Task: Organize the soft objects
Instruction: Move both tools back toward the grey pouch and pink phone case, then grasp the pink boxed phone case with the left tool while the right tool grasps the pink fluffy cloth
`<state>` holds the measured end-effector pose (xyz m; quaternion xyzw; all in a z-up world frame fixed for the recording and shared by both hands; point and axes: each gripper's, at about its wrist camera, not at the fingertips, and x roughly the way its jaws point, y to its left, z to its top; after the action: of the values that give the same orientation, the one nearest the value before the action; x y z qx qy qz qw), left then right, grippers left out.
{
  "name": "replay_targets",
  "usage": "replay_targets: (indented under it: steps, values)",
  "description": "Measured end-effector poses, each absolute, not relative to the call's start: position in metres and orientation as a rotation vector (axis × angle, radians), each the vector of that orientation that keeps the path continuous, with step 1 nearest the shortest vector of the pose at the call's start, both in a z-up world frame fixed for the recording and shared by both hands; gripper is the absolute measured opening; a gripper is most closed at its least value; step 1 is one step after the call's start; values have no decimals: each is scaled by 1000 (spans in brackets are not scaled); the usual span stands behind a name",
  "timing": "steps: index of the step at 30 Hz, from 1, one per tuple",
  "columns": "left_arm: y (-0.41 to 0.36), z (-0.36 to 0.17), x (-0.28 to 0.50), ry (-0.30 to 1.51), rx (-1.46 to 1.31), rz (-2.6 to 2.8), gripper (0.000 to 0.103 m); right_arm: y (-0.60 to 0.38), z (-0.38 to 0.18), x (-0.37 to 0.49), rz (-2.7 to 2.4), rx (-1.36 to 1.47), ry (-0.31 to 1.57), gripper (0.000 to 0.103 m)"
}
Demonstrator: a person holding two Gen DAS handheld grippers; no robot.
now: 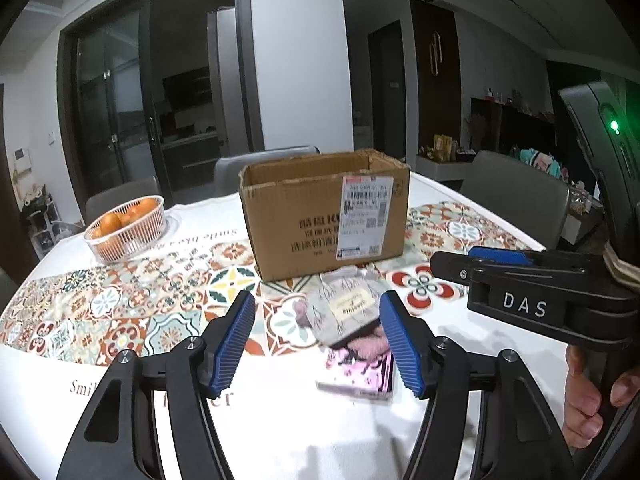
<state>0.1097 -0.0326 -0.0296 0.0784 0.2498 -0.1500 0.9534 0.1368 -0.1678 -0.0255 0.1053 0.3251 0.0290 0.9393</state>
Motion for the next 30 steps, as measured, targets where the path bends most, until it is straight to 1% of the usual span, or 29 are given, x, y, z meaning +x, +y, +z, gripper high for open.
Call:
replay_targets:
  steps: [7,9,14,17,30]
  values:
    - [-34,-51,108,564,178,-324,69,-161,-44,138,73,204,708,42]
    - [-35,-56,108,576,182,-333,72,-160,-49,139,78,200,722,42]
    - [-39,-71,112,616,201,-356,74,-159,-63,146,86,207,763,42]
    - [-42,-80,115,634,215,-366,76,-159,-72,151,92,222,788,42]
    - [-51,-111,131,708,255,-410,80,-155,-101,174,116,234,850,41]
